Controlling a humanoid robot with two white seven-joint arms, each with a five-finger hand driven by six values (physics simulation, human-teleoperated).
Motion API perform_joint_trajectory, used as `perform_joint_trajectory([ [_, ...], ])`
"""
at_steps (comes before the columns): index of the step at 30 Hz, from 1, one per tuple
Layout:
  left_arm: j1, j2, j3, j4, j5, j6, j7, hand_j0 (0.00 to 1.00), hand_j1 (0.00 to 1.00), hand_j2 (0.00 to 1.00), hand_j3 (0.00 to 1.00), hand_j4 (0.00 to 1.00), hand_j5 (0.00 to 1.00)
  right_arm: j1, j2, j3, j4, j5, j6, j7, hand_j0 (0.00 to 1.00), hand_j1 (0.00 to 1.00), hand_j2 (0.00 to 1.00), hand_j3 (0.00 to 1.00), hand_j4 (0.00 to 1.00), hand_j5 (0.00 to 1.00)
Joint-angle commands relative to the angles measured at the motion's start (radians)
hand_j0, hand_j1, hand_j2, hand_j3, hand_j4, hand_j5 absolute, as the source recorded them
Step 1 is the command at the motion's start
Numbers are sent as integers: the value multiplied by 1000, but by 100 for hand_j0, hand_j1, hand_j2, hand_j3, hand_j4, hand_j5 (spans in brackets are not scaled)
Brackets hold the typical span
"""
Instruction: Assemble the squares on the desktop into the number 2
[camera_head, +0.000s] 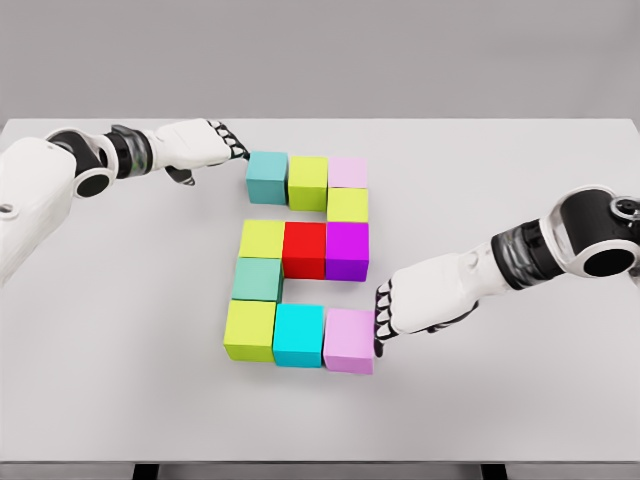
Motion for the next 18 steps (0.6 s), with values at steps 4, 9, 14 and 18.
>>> perform_joint_trajectory([
  [4, 0, 0, 3, -5, 5, 1, 1, 93, 93, 93, 93, 93, 93, 0, 2, -1, 0, -4, 2, 0, 76, 76, 76, 76, 76, 76],
  [9, 0, 0, 3, -3, 5, 1, 1, 93, 93, 93, 93, 93, 93, 3, -6, -1, 1, -1, 2, 3, 76, 76, 76, 76, 76, 76],
  [14, 0, 2, 3, 1, 5, 1, 1, 93, 93, 93, 93, 93, 93, 14, -29, -1, 1, 4, 2, 6, 76, 76, 76, 76, 76, 76],
  [18, 0, 5, 5, 4, 5, 1, 1, 93, 93, 93, 93, 93, 93, 20, -29, -1, 1, 4, 2, 4, 76, 76, 76, 76, 76, 76],
])
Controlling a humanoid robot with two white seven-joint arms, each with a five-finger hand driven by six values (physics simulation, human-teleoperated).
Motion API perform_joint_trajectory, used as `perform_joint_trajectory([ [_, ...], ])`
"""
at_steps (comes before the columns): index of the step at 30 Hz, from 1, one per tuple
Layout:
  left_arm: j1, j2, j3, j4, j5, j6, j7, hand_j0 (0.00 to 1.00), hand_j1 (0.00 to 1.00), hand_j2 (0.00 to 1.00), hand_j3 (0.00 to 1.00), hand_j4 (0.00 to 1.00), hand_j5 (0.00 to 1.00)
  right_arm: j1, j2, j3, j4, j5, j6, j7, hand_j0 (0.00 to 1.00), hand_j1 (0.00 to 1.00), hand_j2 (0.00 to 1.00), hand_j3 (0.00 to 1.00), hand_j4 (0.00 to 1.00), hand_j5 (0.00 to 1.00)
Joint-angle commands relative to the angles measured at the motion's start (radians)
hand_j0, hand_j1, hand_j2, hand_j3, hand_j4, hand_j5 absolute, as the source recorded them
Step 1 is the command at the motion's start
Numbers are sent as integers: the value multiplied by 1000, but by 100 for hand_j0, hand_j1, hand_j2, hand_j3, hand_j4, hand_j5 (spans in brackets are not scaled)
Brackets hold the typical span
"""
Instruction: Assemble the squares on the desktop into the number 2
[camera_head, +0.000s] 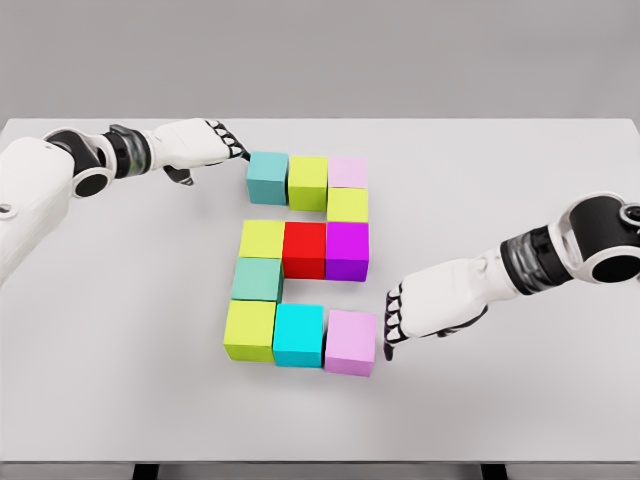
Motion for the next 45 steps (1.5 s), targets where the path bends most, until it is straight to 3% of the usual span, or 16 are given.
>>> perform_joint_trajectory([
  [1, 2, 1, 2, 0, 4, 1, 1, 93, 93, 93, 93, 93, 93, 2, -2, -1, 0, -5, 2, -2, 76, 76, 76, 76, 76, 76],
  [26, 14, 7, 2, -40, 6, 1, 1, 94, 94, 94, 94, 94, 94, 18, 40, -2, 6, -3, 2, -3, 76, 76, 76, 76, 76, 76],
  [34, 15, 24, 9, -26, 15, 1, 1, 94, 94, 94, 94, 94, 94, 18, -43, -76, 21, -10, 2, 3, 78, 78, 78, 78, 78, 78],
  [36, 17, 62, 12, -28, 16, 1, 2, 96, 96, 96, 96, 96, 96, 20, -84, -148, 14, -23, 2, 4, 87, 87, 87, 87, 87, 87],
  [39, 17, 110, 38, -35, 21, 1, 8, 100, 100, 100, 100, 100, 100, 87, -153, -300, 12, -63, 2, 6, 99, 99, 99, 99, 99, 99],
  [42, 14, 202, 54, -42, 81, 1, 11, 100, 100, 100, 100, 100, 100, 310, -193, -622, 27, -105, 2, 6, 100, 100, 100, 100, 100, 100],
  [45, 67, 239, 126, -40, 93, 1, 11, 100, 100, 100, 100, 100, 100, 558, -192, -967, 66, -108, 2, 9, 100, 100, 100, 100, 100, 100],
])
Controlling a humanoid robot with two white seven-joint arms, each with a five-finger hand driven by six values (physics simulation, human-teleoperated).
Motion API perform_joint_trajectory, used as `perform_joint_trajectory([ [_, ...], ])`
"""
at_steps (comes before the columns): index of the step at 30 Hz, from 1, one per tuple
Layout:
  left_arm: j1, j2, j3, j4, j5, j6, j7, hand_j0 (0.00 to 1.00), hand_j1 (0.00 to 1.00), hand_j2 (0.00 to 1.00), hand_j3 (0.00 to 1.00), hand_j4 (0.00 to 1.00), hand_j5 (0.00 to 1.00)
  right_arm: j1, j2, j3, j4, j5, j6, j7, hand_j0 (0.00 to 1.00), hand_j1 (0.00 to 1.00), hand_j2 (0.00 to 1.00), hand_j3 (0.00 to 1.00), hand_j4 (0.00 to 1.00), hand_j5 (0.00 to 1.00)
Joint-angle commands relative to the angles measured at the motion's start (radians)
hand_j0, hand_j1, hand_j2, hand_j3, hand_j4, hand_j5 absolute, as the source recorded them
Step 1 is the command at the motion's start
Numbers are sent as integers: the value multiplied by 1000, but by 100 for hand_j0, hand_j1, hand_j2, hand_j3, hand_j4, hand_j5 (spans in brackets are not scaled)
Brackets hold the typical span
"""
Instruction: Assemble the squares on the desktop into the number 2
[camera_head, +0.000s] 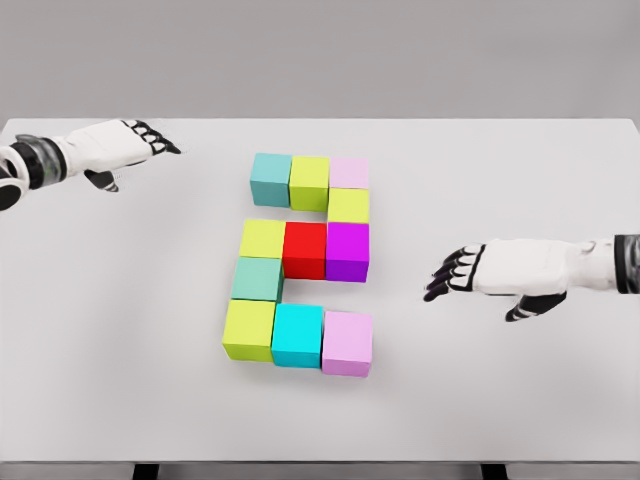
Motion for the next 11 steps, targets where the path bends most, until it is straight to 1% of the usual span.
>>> perform_joint_trajectory([
  [1, 2, 35, 47, 1, 22, 1, 2, 100, 100, 100, 100, 100, 100, 11, -12, -299, 18, -23, 6, 1, 100, 100, 100, 100, 100, 100],
  [3, 0, 37, 50, 6, 22, 1, 2, 100, 100, 100, 100, 100, 100, 48, -8, -340, 18, -24, 6, 1, 100, 100, 100, 100, 100, 100],
  [5, 2, 44, 52, 7, 22, 1, 2, 100, 100, 100, 100, 100, 100, 60, 1, -343, 24, -24, 6, -1, 100, 100, 100, 100, 100, 100],
  [7, 3, 72, 52, 3, 22, 1, 2, 100, 100, 100, 100, 100, 100, 68, 11, -340, 43, -23, 6, -1, 100, 100, 100, 100, 100, 100],
  [8, 2, 73, 55, 3, 22, 1, 2, 100, 100, 100, 100, 100, 100, 75, 40, -340, 43, -15, 6, 3, 100, 100, 100, 100, 100, 100],
  [9, 3, 78, 64, 7, 22, 1, 2, 100, 100, 100, 100, 100, 100, 75, 55, -342, 43, -10, 6, 4, 100, 100, 100, 100, 100, 100],
  [11, 5, 96, 67, 6, 23, 1, 2, 100, 100, 100, 100, 100, 100, 84, 57, -339, 30, -9, 6, 3, 100, 100, 100, 100, 100, 100],
])
